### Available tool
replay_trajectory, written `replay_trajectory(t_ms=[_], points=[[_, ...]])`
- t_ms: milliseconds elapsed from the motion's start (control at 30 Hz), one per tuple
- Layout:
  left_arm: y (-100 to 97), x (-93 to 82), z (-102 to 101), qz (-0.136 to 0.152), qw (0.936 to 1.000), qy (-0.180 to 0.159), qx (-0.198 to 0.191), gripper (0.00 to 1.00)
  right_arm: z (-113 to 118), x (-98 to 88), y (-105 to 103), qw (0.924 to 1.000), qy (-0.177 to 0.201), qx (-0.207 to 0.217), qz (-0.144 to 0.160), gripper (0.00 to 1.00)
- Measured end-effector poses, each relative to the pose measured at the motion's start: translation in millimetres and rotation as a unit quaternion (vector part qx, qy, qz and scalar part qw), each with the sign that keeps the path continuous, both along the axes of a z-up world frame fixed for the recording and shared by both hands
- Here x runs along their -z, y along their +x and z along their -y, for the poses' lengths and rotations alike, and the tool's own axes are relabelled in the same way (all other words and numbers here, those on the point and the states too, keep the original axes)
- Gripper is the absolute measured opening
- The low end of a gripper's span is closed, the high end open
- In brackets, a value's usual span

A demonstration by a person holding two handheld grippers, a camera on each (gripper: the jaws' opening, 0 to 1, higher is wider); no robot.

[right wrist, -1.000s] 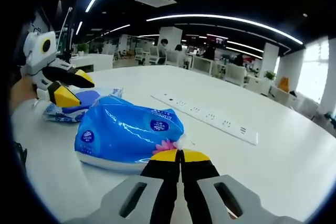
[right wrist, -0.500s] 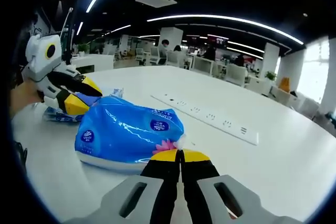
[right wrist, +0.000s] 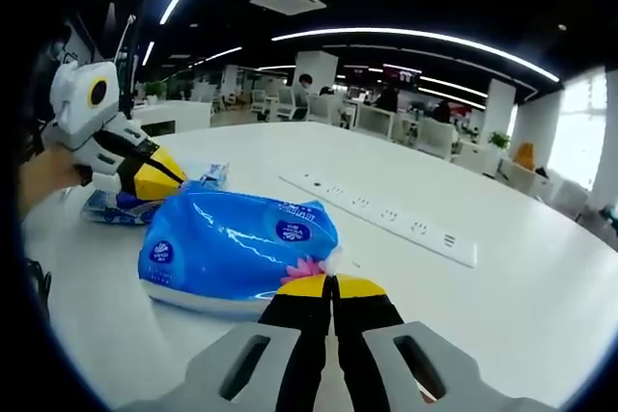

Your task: Arrange the tabletop items into an orderly group along one side of the table until the central work area is clear of visible clutter.

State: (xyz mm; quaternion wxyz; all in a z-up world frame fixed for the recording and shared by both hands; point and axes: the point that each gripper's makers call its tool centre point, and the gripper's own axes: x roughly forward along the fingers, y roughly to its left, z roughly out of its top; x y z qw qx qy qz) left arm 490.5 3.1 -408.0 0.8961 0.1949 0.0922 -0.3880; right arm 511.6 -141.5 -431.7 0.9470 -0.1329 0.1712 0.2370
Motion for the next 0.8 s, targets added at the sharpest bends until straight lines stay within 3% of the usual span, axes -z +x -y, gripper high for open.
replay_trajectory(t_ms=[800], points=[[6.3, 4.6, 2, -0.021, 0.9997, -0.003, -0.012, 0.00, 11, -4.6, -1, 0.9998, 0.007, 0.016, -0.006, 0.00]])
